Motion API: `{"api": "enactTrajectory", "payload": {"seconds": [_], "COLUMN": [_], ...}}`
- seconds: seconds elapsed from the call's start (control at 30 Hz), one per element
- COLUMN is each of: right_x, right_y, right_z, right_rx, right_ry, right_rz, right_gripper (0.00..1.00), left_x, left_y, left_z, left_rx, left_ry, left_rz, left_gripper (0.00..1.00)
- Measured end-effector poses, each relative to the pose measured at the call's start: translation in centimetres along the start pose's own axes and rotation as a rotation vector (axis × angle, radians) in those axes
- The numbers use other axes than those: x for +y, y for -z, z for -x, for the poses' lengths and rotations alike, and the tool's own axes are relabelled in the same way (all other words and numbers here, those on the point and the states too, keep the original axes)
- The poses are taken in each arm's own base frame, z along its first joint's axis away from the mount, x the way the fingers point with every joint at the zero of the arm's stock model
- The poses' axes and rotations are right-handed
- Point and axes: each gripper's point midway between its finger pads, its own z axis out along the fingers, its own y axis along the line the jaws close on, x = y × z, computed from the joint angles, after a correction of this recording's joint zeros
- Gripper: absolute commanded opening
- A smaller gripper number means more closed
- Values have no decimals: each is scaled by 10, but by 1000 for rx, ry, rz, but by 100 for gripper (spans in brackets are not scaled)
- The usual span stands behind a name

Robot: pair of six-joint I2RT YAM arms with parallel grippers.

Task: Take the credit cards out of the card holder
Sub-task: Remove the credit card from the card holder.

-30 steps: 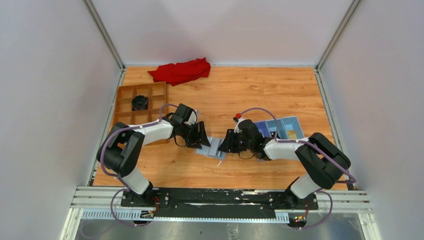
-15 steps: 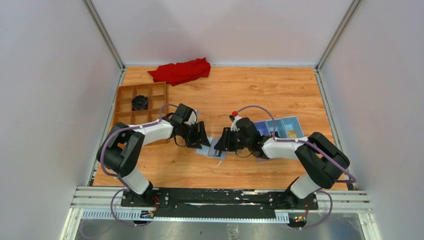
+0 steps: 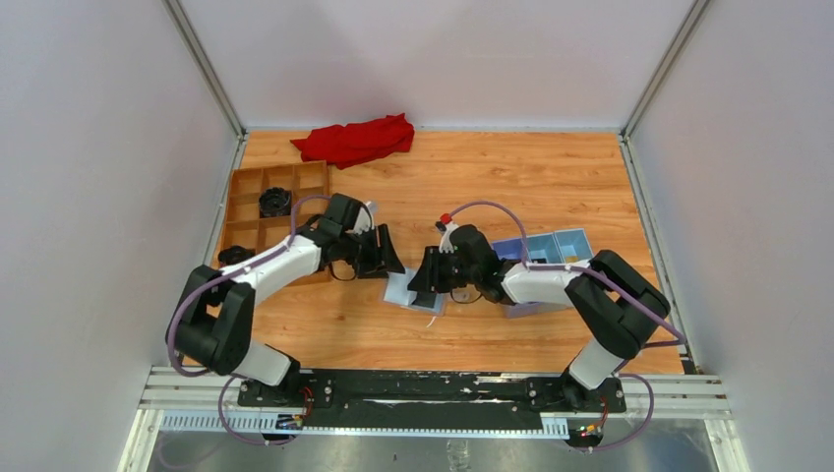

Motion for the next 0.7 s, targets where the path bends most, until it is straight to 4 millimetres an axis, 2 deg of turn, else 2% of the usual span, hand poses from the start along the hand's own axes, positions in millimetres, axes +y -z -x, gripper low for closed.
{"api": "enactTrajectory", "payload": {"seconds": [0.27,0.33,0.37,0.5,0.7], "right_x": [18,22,25,28,51], "right_y": [-27,-37,-52,-53,-55], "right_z": [8,12,17,15,19], "right_rx": [39,50,69,89,93], "right_ry": [17,21,21,20,43], "right_rz": [43,54,70,79,134], "right_gripper": [37,37,37,39,41], "left_x": [1,0,-4,-3,5], "left_y": [52,62,75,76,71], "left_z": [35,41,47,44,35], "left_rx": [-181,-219,-270,-266,-241], "left_ry": [37,42,44,50,70], "left_rz": [-6,-7,-16,-14,2], "left_gripper": [57,57,57,57,57]}}
